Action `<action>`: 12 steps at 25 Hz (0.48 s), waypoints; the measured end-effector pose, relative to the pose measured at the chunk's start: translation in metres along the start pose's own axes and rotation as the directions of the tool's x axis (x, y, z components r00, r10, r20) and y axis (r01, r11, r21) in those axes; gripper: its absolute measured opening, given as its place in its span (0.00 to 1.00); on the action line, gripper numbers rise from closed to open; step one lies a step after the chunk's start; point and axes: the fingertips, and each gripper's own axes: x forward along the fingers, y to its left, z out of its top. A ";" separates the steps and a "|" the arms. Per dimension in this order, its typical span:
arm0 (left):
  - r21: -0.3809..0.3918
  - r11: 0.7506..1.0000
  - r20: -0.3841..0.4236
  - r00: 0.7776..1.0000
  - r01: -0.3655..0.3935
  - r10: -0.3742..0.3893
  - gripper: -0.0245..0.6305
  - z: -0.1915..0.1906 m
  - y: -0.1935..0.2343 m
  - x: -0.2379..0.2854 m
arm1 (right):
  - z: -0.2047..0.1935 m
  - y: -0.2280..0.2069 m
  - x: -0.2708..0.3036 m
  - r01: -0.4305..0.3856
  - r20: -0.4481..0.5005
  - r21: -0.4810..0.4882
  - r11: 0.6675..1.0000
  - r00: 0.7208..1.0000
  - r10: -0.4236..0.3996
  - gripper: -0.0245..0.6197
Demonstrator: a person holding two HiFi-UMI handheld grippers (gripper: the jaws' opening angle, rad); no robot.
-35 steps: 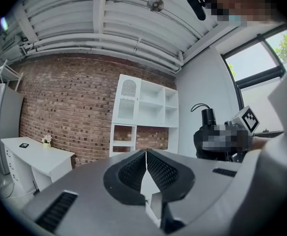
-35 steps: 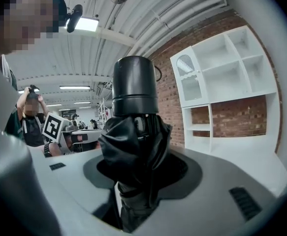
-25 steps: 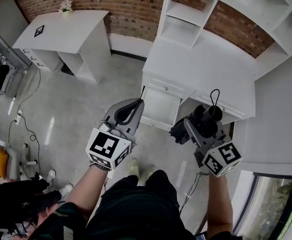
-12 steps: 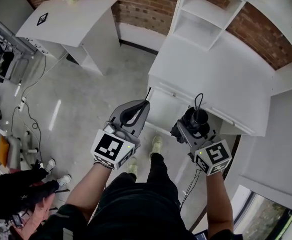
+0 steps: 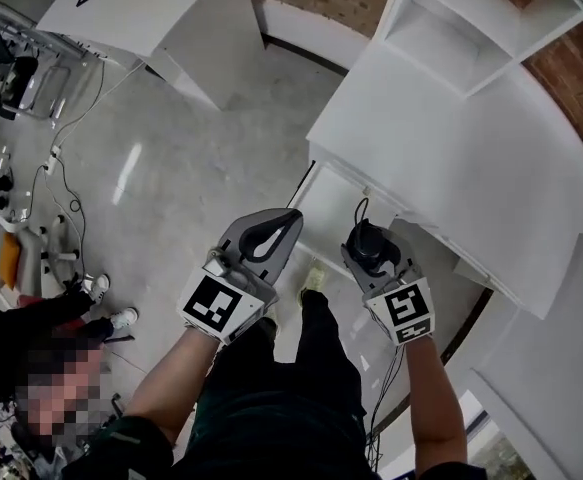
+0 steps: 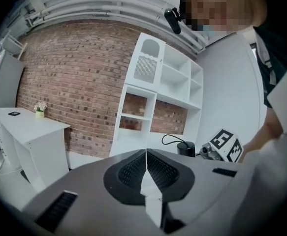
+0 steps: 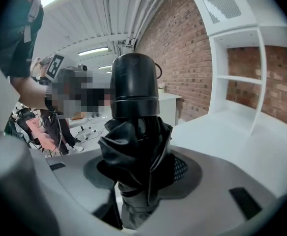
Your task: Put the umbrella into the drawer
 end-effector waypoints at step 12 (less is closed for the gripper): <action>-0.066 0.997 -0.085 0.996 -0.030 0.024 0.05 -0.143 0.051 0.040 | -0.153 -0.004 0.118 -0.055 -0.194 0.030 0.998 0.979 0.060 0.33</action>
